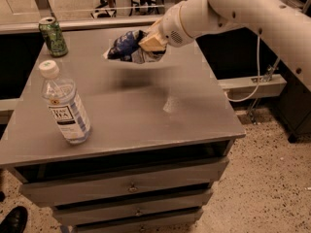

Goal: Move blue chip bag near blue plastic bottle

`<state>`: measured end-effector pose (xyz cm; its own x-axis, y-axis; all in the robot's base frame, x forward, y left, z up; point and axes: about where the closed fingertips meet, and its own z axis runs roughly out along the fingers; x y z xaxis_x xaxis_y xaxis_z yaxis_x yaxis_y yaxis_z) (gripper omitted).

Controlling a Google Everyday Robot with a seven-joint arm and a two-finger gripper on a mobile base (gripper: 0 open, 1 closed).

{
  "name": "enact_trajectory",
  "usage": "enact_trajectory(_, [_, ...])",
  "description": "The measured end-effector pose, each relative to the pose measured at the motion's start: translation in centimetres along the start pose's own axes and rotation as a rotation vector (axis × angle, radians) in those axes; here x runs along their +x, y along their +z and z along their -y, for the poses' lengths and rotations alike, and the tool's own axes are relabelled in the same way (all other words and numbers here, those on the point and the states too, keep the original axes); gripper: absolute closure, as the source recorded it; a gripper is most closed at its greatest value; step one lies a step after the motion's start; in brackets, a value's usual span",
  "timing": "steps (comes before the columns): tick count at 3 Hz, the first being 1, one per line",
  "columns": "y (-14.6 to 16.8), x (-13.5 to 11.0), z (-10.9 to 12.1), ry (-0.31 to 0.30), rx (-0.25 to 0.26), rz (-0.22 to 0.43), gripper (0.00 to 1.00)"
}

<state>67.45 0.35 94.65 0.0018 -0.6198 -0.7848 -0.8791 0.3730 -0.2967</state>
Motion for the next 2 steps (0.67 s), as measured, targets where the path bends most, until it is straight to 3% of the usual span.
enact_trajectory(1, [-0.4, -0.7, -4.7, -0.07, -0.075, 0.043, 1.0])
enact_trajectory(2, [-0.1, -0.1, -7.9, -0.102, -0.133, 0.062, 1.0])
